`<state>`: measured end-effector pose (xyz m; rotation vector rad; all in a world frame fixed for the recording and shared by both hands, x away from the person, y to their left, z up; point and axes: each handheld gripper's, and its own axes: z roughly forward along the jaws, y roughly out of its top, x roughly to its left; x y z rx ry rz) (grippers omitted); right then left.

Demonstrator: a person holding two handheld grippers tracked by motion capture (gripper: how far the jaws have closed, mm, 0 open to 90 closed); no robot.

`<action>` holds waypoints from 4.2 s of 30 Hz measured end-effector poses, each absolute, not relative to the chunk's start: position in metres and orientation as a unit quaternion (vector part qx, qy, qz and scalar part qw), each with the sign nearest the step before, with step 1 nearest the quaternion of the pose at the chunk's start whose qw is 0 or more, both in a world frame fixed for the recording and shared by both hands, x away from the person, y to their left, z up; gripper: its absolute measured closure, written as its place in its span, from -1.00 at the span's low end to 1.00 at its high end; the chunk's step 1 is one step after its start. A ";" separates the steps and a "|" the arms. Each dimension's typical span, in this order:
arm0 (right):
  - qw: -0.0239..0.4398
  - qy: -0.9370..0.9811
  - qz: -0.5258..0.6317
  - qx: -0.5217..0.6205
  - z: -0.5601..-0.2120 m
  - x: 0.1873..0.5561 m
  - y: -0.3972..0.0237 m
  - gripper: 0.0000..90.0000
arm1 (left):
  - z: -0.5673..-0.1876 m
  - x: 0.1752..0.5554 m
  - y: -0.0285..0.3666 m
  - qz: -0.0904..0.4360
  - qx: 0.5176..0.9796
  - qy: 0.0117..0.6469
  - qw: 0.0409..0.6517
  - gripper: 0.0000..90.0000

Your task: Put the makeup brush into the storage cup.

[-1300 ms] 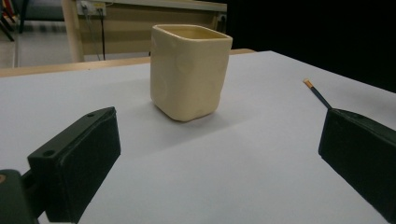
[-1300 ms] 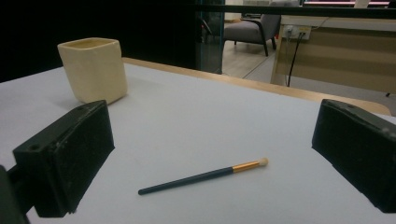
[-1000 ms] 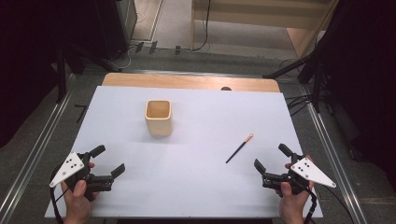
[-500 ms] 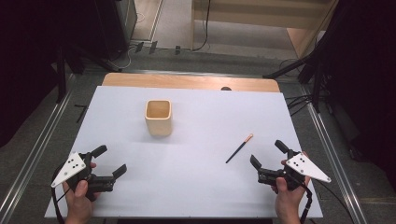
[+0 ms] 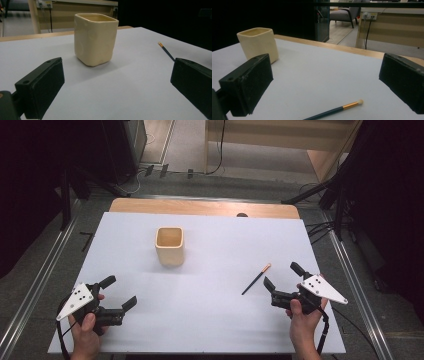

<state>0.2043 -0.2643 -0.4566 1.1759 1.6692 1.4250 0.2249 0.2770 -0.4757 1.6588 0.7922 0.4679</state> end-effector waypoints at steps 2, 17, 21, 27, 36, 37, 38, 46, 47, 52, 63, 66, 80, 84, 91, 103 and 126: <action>0.320 0.636 0.540 0.449 -0.455 0.207 -0.263 -1.00 | -0.476 0.225 0.277 0.201 0.711 0.339 0.582 -1.00; 0.324 0.641 0.528 0.453 -0.446 0.232 -0.254 -1.00 | -0.476 0.225 0.277 0.202 0.712 0.338 0.582 -1.00; 0.326 0.644 0.519 0.459 -0.441 0.244 -0.253 -1.00 | -0.476 0.225 0.276 0.201 0.712 0.338 0.582 -1.00; 0.324 0.649 0.507 0.465 -0.437 0.258 -0.251 -1.00 | -0.476 0.225 0.275 0.201 0.713 0.336 0.581 -1.00; 0.313 0.660 0.489 0.477 -0.438 0.274 -0.245 -1.00 | -0.476 0.224 0.274 0.202 0.716 0.332 0.580 -1.00; 0.312 0.661 0.486 0.479 -0.438 0.276 -0.244 -1.00 | -0.476 0.224 0.274 0.202 0.716 0.332 0.580 -1.00; 0.310 0.663 0.482 0.482 -0.438 0.277 -0.244 -1.00 | -0.476 0.224 0.274 0.202 0.716 0.332 0.580 -1.00; 0.298 0.674 0.457 0.499 -0.436 0.284 -0.243 -1.00 | -0.476 0.224 0.273 0.201 0.716 0.331 0.580 -1.00; 0.292 0.675 0.450 0.506 -0.436 0.286 -0.243 -1.00 | -0.476 0.224 0.273 0.201 0.716 0.331 0.580 -1.00; 0.281 0.682 0.430 0.521 -0.436 0.289 -0.243 -1.00 | -0.476 0.224 0.272 0.200 0.717 0.330 0.580 -1.00; 0.233 0.709 0.354 0.564 -0.442 0.300 -0.236 -1.00 | -0.476 0.224 0.271 0.199 0.717 0.330 0.580 -1.00; 0.226 0.713 0.338 0.571 -0.444 0.302 -0.235 -1.00 | -0.476 0.224 0.271 0.200 0.718 0.330 0.580 -1.00; 0.176 0.732 0.284 0.593 -0.457 0.311 -0.227 -1.00 | -0.476 0.225 0.272 0.198 0.717 0.331 0.581 -1.00; 0.153 0.737 0.261 0.604 -0.462 0.314 -0.225 -1.00 | -0.476 0.225 0.272 0.198 0.717 0.331 0.580 -1.00; 0.116 0.742 0.225 0.621 -0.470 0.320 -0.223 -0.98 | -0.476 0.225 0.272 0.198 0.717 0.332 0.580 -1.00; 0.096 0.746 0.188 0.632 -0.471 0.322 -0.222 -0.70 | -0.476 0.225 0.272 0.197 0.718 0.332 0.580 -1.00; 0.029 0.714 0.126 0.688 -0.478 0.335 -0.220 -0.39 | -0.476 0.225 0.273 0.196 0.718 0.332 0.580 -1.00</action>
